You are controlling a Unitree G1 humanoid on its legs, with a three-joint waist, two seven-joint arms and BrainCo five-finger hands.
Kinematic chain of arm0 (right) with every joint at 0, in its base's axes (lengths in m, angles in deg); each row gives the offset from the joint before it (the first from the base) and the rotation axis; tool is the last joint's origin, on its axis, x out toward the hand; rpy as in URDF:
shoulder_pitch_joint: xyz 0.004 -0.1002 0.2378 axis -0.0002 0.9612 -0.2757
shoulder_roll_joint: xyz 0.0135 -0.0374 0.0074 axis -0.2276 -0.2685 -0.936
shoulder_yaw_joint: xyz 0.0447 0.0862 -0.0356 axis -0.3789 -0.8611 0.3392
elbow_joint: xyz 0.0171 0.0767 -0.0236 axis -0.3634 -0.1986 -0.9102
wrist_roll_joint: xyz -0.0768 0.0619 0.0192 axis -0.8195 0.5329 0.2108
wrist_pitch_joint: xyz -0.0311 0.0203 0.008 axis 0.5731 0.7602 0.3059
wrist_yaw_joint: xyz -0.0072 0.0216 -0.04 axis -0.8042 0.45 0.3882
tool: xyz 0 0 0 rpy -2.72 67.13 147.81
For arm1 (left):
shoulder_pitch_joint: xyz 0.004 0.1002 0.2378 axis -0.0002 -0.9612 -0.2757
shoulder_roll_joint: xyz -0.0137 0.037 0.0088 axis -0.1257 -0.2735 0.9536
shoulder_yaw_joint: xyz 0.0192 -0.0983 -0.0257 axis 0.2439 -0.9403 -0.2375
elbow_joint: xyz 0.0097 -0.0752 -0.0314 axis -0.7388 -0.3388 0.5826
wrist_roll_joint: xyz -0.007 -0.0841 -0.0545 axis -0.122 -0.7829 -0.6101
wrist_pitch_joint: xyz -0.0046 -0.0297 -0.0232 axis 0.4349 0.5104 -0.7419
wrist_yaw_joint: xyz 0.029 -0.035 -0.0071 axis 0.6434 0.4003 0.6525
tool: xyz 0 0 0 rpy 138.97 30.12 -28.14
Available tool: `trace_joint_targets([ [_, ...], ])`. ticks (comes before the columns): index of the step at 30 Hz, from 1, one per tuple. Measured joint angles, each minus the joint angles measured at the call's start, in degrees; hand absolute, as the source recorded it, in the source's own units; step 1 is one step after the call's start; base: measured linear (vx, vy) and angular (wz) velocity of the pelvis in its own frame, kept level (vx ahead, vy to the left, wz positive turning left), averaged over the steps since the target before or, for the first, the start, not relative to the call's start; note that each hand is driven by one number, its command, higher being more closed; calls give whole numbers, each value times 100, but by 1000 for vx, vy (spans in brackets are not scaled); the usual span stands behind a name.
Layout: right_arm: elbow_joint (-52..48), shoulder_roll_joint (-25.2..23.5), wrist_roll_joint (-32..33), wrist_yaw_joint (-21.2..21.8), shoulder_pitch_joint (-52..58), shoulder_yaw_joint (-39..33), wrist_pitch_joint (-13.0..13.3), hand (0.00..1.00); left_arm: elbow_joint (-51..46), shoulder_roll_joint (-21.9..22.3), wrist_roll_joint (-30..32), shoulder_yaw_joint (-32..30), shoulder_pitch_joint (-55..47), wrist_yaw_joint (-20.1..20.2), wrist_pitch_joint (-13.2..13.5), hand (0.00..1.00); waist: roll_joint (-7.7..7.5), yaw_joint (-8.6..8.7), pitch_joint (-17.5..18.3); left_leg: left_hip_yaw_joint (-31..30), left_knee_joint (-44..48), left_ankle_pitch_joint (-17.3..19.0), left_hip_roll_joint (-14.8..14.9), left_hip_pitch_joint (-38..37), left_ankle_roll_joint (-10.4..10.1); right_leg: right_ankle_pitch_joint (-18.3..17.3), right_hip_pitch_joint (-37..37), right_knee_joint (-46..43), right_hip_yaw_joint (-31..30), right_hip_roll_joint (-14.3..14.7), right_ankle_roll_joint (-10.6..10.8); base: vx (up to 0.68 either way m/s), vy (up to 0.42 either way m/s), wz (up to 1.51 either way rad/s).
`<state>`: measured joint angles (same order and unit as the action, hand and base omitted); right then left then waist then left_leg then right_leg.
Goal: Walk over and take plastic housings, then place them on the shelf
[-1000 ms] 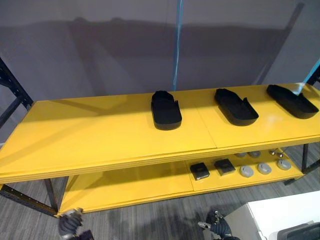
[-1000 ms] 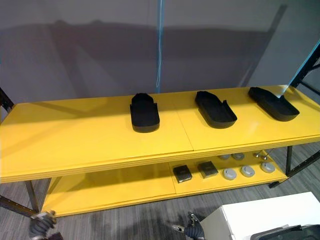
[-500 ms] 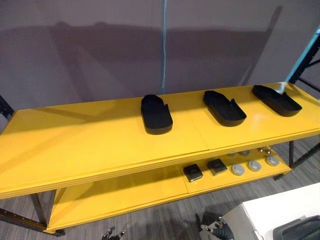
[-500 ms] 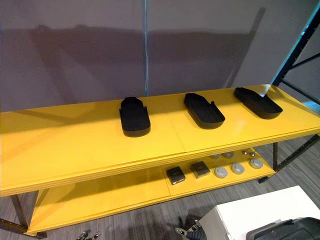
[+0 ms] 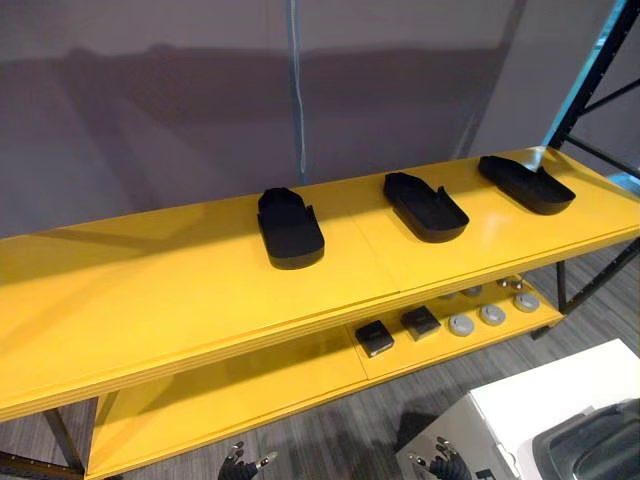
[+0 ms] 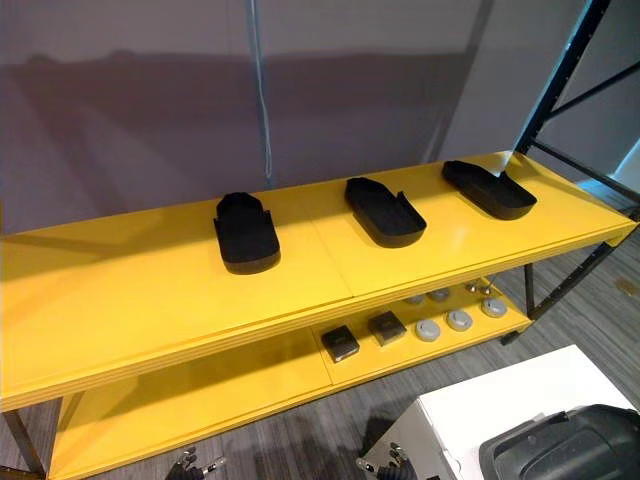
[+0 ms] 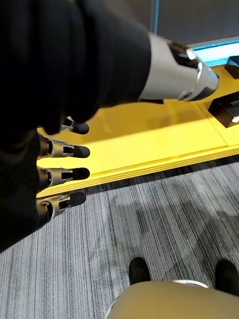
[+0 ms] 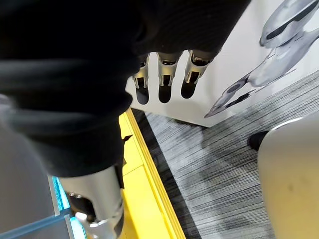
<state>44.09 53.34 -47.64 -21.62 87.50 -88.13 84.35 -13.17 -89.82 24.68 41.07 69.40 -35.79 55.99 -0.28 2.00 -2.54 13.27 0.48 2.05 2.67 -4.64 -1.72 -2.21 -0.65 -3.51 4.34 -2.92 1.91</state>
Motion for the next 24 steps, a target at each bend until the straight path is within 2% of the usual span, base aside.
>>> trace_joint_targets([
  [3, -18, 7, -3, -2, -95, -7, -1, 0, -12, 34, -4, -31, 69, -13, 1, 0, 19, 5, -159, -107, 591, 270, 35, 344, 43, 28, 168, -97, -147, 16, -13, -22, 11, -28],
  [4, -41, 4, -3, -2, -126, -6, -6, 0, -34, 67, -5, -83, 122, -35, 5, 0, 22, -71, -217, -95, 747, 387, 68, 409, 63, 50, 283, -184, -318, 50, -10, -24, 37, -66],
  [8, -420, -27, -36, 0, -191, 32, -21, 0, -34, 73, 0, -89, 274, -56, 10, 0, -9, -120, -387, 329, 1167, 671, 143, 548, 118, 144, 532, -342, -812, 103, 75, -62, 85, -68],
  [10, -639, -49, -115, -1, -193, 45, -29, 0, -35, 75, 1, -70, 491, -70, 21, 0, -26, -112, -511, 486, 1443, 780, 179, 772, 213, 241, 710, -398, -969, 93, 162, -108, 116, -42],
  [11, -717, -59, -154, -1, -176, 50, -50, 0, -74, 88, 8, -71, 621, -73, 25, 0, -44, -116, -529, 576, 1566, 788, 200, 980, 260, 426, 888, -361, -1024, 79, 277, -158, 122, -26],
  [12, -744, -84, -155, 1, -211, 51, -54, 0, -155, 117, 52, -74, 707, -75, 38, 0, -20, -154, -571, 675, 1533, 734, 265, 1138, 374, 307, 1086, -659, -919, 73, 298, -145, 110, -26],
  [13, -743, -106, -155, 1, -212, 54, -66, 0, -184, 108, 94, -66, 742, -77, 45, 0, -44, -162, -603, 702, 1528, 721, 269, 1156, 397, -3, 1258, -1258, -763, 46, 255, -107, 62, -18],
  [14, -742, -118, -154, 1, -167, 116, -69, 0, -192, 89, 114, -11, 790, -84, 43, 0, -30, -163, -641, 740, 1527, 713, 262, 1134, 413, -536, 1395, -2430, -441, -33, 276, -47, 15, -12],
  [15, -742, -120, -154, 3, -125, 162, -69, 0, -193, 85, 115, 5, 770, -90, 42, 0, -31, -162, -645, 759, 1522, 715, 252, 1104, 418, -711, 1374, -2910, -304, -80, 312, -43, 3, -20],
  [16, -737, -136, -150, 4, -77, 242, -68, 0, -203, 79, 113, 27, 724, -97, 39, 0, -103, -168, -598, 864, 1498, 701, 228, 1077, 417, -919, 1266, -3475, -79, -172, 333, -28, -10, -35],
  [17, -692, -152, -148, 6, -103, 382, -62, 0, -220, 51, 112, 25, 672, -101, 36, 0, -176, -181, -539, 1021, 1416, 623, 177, 1106, 414, -1085, 1053, -3515, 157, -314, 388, -24, -25, -46],
  [18, -632, -155, -147, 9, -159, 430, -61, 0, -222, 40, 112, 22, 664, -102, 32, 0, -219, -199, -513, 1115, 1384, 579, 168, 1115, 398, -1166, 933, -3275, 345, -390, 411, -10, -57, -84],
  [19, -472, -140, -150, 7, -328, 515, -61, 0, -223, 26, 109, -6, 689, -103, 16, 0, -326, -307, -470, 1354, 1389, 495, 182, 1198, 358, -1255, 741, -2360, 677, -441, 388, -51, -153, -130],
  [20, -393, -78, -156, 0, -573, 591, -52, 0, -220, 27, 103, -72, 714, -104, -7, 0, -310, -322, -448, 1443, 1352, 397, 225, 1360, 277, -1130, 526, -1366, 771, -251, 165, -45, -138, -126],
  [21, -379, -59, -156, -1, -613, 601, -50, 0, -220, 26, 101, -70, 718, -105, -7, 0, -301, -311, -453, 1442, 1335, 385, 237, 1361, 276, -1092, 479, -1212, 731, -212, 101, -80, -185, -100],
  [22, -287, 29, -161, -17, -682, 589, -49, 0, -121, 36, 100, -11, 768, -102, -7, 0, -241, -255, -470, 1470, 1264, 292, 303, 1331, 236, -895, 330, -784, 626, -101, -99, -80, -135, -54],
  [24, -224, 134, -225, -64, -605, 547, -53, 0, -81, 25, 101, 150, 832, -102, -4, 0, -256, -270, -461, 1520, 1144, 160, 345, 1106, 134, -773, 212, -600, 446, -30, -148, -98, -120, -58],
])
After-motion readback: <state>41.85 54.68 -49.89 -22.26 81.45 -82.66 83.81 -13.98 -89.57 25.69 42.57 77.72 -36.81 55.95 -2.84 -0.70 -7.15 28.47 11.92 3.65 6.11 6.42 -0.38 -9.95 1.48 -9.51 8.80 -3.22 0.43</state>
